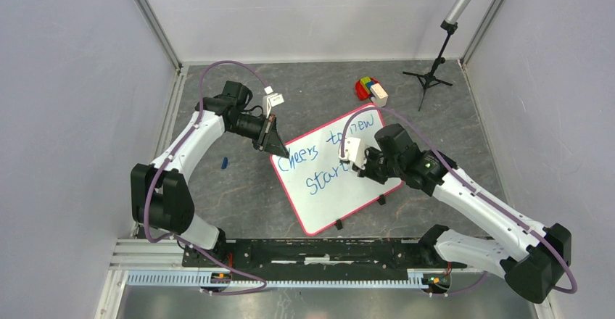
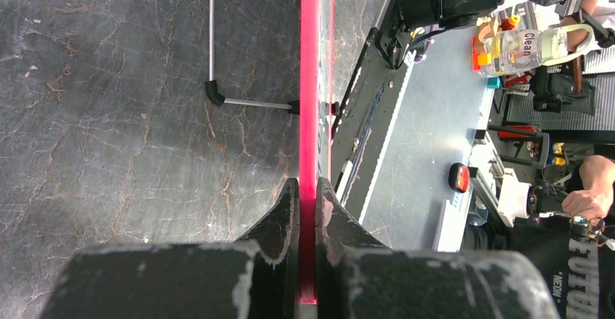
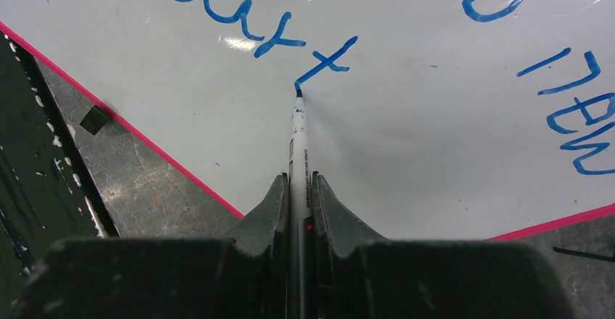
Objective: Write a sentence on the whiteboard
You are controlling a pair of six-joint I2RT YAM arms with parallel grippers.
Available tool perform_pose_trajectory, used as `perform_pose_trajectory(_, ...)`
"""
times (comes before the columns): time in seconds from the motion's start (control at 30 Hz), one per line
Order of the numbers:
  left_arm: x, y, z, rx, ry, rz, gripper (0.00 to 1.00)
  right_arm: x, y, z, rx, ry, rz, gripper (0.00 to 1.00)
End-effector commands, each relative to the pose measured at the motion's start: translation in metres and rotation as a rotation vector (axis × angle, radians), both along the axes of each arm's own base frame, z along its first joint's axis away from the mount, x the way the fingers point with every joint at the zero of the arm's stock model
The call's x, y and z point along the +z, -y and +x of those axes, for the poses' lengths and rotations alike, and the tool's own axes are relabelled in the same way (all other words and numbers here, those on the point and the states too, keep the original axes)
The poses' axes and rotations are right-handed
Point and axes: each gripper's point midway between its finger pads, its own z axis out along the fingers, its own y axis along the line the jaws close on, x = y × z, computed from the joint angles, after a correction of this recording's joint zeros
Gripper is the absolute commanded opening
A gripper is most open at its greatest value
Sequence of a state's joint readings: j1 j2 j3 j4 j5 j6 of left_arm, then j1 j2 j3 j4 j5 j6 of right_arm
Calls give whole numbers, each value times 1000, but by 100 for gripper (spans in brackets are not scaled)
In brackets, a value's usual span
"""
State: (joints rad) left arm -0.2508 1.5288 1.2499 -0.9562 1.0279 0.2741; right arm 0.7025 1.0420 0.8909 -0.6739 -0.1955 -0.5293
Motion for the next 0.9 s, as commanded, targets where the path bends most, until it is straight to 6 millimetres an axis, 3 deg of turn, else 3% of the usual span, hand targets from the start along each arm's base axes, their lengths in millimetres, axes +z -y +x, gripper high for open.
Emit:
perform_pose_trajectory(0.0,0,0,12,-13,85,23,2,19,4,19,-43,78,-24,0)
perform_pose_trajectory(0.13,1,0,11,-12,85,22,2,35,-4,23,-38,81,4,0)
perform_pose_trajectory(0.3,3,1,10,-14,88,16,2,50,-8,14,-18,63,44,0)
perform_pose_trajectory(0.87,7,1,8,-18,97,5,2,29,10,26,-130,45,11,0)
